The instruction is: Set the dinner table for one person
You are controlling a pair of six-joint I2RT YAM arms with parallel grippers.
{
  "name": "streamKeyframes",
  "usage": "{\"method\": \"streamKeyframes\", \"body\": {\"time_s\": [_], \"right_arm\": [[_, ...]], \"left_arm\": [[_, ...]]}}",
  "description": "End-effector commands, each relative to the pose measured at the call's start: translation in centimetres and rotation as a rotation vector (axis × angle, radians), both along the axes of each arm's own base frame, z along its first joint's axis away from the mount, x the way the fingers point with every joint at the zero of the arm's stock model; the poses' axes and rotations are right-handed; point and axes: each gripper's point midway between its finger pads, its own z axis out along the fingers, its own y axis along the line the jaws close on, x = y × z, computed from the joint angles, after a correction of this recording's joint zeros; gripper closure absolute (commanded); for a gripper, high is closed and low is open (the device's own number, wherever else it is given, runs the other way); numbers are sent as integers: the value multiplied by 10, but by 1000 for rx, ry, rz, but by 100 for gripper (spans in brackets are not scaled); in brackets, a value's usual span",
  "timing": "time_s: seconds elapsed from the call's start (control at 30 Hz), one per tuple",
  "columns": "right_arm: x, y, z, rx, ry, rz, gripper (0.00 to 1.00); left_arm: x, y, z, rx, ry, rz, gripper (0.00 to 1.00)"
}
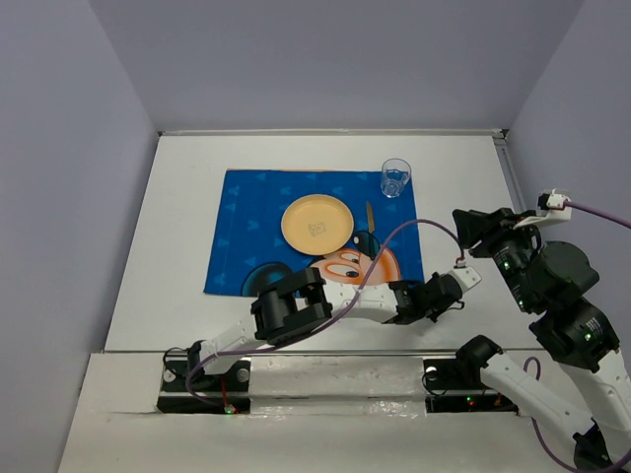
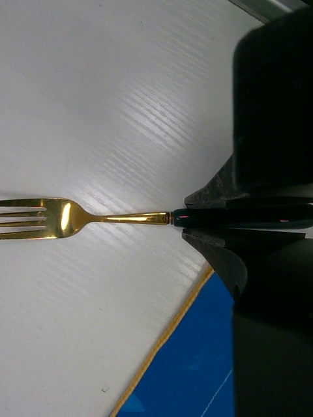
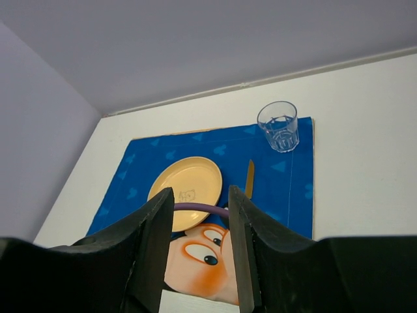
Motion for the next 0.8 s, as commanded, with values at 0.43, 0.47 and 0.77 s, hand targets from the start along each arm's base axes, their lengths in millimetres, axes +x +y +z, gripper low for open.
{"method": "streamKeyframes", "body": {"time_s": [0.43, 0.47, 0.77], "right_arm": [[4, -9, 11, 44, -42, -60, 56], [5, -8, 8, 43, -38, -57, 56], [25, 43, -45, 53, 72, 108, 56]], "left_arm": [[131, 186, 187, -423, -119, 405, 100], [130, 192, 203, -455, -127, 422, 100], [188, 405, 136, -307, -72, 984, 100]]}}
